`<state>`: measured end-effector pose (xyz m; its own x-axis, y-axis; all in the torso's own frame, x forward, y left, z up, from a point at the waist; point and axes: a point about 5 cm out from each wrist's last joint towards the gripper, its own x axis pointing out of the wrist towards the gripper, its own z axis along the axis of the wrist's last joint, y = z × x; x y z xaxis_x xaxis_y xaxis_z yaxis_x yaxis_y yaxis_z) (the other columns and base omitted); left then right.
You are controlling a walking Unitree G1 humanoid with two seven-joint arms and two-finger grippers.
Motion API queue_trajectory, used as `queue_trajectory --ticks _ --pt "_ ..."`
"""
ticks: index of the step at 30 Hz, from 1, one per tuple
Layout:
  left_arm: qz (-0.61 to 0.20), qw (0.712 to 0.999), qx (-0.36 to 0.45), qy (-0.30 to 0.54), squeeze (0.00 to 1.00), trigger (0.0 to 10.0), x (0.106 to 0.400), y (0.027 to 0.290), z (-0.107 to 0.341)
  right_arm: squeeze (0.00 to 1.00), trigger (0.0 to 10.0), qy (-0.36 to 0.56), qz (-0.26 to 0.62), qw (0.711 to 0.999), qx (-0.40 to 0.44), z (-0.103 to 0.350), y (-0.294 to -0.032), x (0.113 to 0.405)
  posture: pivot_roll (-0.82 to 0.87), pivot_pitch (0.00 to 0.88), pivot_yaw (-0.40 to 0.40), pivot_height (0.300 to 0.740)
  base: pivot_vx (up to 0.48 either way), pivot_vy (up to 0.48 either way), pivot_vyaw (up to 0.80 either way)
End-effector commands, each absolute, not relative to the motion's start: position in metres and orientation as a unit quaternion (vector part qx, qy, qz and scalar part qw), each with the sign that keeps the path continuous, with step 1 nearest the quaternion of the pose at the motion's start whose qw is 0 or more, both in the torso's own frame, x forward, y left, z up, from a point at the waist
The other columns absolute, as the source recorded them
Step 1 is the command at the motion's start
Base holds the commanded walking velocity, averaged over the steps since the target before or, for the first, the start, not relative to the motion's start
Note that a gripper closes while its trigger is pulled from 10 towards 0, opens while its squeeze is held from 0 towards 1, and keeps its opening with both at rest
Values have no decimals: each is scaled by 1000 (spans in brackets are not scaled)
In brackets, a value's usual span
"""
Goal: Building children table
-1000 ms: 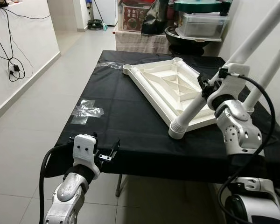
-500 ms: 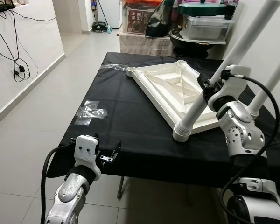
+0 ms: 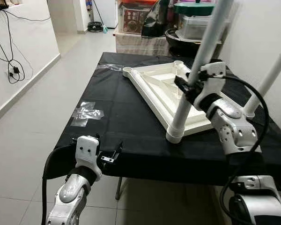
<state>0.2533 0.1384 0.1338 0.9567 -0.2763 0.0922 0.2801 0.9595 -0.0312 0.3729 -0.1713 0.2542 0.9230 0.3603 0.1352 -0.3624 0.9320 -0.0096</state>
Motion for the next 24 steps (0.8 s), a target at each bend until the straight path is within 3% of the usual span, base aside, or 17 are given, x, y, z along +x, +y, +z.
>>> queue_trajectory --ticks 1,8,14,19,20,22,23,24 --pt "-140 989 -23 -40 0 10000 253 137 131 0 0 -38 210 977 22 242 -161 374 61 0 -92 740 0 0 0" --pt "-139 989 -23 -38 0 10000 252 137 129 0 0 -37 259 963 61 240 -152 379 70 0 -102 740 0 0 0" --pt "-137 990 -22 -37 0 10000 251 138 129 0 0 -5 227 973 49 225 -159 384 73 0 -105 740 0 0 0" --pt "-138 990 -22 -35 0 10000 250 138 128 0 0 33 172 984 17 208 -161 386 73 0 -104 740 0 0 0" --pt "-138 990 -21 -35 0 10000 251 138 128 0 0 49 114 992 8 200 -165 387 73 0 -104 740 0 0 0" --pt "-138 990 -21 -35 0 10000 251 138 128 0 0 49 114 992 8 200 -165 387 73 0 -104 740 0 0 0" --pt "-138 989 -21 -36 0 10000 251 137 129 0 0 60 59 996 1 191 -169 387 75 0 -104 740 0 0 0" --pt "-138 989 -21 -36 0 10000 251 137 129 0 0 60 59 996 1 191 -169 387 75 0 -104 740 0 0 0"
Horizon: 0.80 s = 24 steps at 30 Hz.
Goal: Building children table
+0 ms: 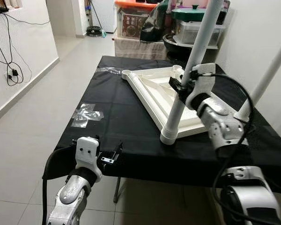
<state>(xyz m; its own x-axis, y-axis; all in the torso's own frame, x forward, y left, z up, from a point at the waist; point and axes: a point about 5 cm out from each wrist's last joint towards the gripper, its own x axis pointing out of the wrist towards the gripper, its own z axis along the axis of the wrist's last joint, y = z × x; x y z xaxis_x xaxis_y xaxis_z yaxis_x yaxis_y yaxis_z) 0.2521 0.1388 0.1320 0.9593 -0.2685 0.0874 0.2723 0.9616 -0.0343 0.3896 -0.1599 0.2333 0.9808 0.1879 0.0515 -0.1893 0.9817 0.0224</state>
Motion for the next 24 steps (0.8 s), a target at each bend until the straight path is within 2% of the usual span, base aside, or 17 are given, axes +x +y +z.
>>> queue_trajectory --ticks 1,4,7,8,12,17,24 --pt "-139 989 -21 -36 0 10000 252 136 129 0 0 69 13 998 -4 182 -170 385 75 0 -104 740 0 0 0" --pt "-139 989 -21 -36 0 10000 252 136 129 0 0 81 -22 996 -4 173 -169 382 72 0 -102 740 0 0 0" --pt "-140 989 -19 -34 0 10000 252 136 128 0 0 140 -133 981 18 137 -171 374 68 0 -101 740 0 0 0" --pt "-140 989 -19 -34 0 10000 252 136 128 0 0 140 -133 981 18 137 -171 374 68 0 -101 740 0 0 0" --pt "-137 990 -19 -35 0 10000 253 136 128 0 0 157 -216 963 26 124 -186 371 71 0 -107 740 0 0 0" --pt "-136 990 -19 -32 0 10000 251 137 126 0 0 154 -241 958 3 127 -190 373 70 0 -109 740 0 0 0" --pt "-136 990 -17 -29 0 10000 252 135 125 0 0 151 -268 951 -33 138 -181 381 57 0 -116 740 0 0 0"
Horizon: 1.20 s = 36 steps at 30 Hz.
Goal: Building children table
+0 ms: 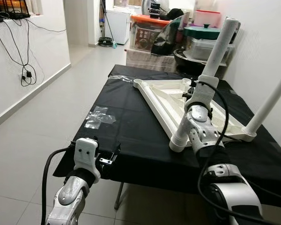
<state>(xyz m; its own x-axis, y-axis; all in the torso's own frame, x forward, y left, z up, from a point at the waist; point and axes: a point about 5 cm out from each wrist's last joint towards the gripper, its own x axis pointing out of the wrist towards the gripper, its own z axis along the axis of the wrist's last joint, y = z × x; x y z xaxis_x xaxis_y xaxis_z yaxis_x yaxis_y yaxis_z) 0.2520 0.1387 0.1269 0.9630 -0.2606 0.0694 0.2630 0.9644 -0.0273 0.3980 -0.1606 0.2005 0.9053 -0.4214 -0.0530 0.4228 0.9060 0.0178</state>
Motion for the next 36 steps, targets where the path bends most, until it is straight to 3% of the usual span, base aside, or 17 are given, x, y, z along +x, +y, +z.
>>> queue_trajectory --ticks 1,10,20,36 --pt "-136 990 -18 -29 0 10000 253 134 125 0 0 155 -276 948 -33 136 -178 381 63 0 -120 740 0 0 0" --pt "-126 991 -21 -29 0 10000 251 137 125 0 0 165 -279 946 -30 126 -164 378 70 0 -125 740 0 0 0" --pt "-133 990 -30 -23 0 10000 252 136 125 0 0 134 -261 956 -12 139 -173 384 61 0 -110 740 0 0 0" --pt "-140 990 -29 -20 0 10000 250 138 125 0 0 163 -243 956 10 133 -178 385 63 0 -106 740 0 458 -800"
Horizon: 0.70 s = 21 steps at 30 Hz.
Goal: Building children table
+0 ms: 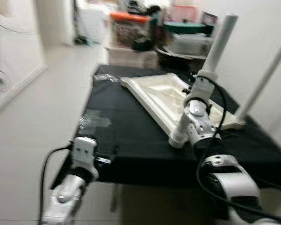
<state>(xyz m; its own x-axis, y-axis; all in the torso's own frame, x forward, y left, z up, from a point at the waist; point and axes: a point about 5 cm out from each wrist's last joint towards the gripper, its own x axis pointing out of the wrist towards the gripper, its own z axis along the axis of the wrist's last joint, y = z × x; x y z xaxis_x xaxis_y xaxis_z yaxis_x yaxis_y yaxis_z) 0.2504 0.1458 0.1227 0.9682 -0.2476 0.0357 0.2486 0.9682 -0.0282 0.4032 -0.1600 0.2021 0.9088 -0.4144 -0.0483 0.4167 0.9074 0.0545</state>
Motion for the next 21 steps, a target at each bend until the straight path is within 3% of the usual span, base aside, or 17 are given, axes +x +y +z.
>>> queue_trajectory --ticks 1,6,9,11,12,14,15,17,21 --pt "-141 989 -29 -19 0 10000 250 138 125 0 0 165 -243 956 9 133 -179 385 63 0 -106 740 0 480 -800" --pt "-140 990 -29 -19 0 10000 250 138 125 0 0 169 -241 956 13 131 -180 385 63 0 -106 740 0 456 -800" --pt "-137 990 -22 -23 0 10000 250 139 126 0 0 168 -243 955 17 132 -183 385 64 0 -104 740 0 0 -533" --pt "-136 990 -14 -23 0 10000 250 141 126 0 471 166 -240 956 16 133 -185 385 65 0 -102 740 0 0 0" --pt "-137 990 -10 -22 0 10000 250 141 126 0 2549 163 -235 958 14 134 -186 386 67 0 -101 740 0 0 0" --pt "-137 990 -8 -21 0 10000 250 142 126 0 2549 160 -232 959 13 134 -187 386 67 0 -101 740 0 0 0" --pt "-137 990 -9 -21 0 10000 250 142 126 0 588 158 -231 960 16 135 -188 386 68 0 -101 740 0 0 0" --pt "-138 990 -10 -21 0 10000 251 142 127 0 0 158 -230 960 20 134 -189 386 68 0 -100 740 0 0 0" --pt "-139 990 -9 -21 0 10000 251 141 127 0 0 161 -230 959 24 132 -190 384 69 0 -99 740 0 0 0"
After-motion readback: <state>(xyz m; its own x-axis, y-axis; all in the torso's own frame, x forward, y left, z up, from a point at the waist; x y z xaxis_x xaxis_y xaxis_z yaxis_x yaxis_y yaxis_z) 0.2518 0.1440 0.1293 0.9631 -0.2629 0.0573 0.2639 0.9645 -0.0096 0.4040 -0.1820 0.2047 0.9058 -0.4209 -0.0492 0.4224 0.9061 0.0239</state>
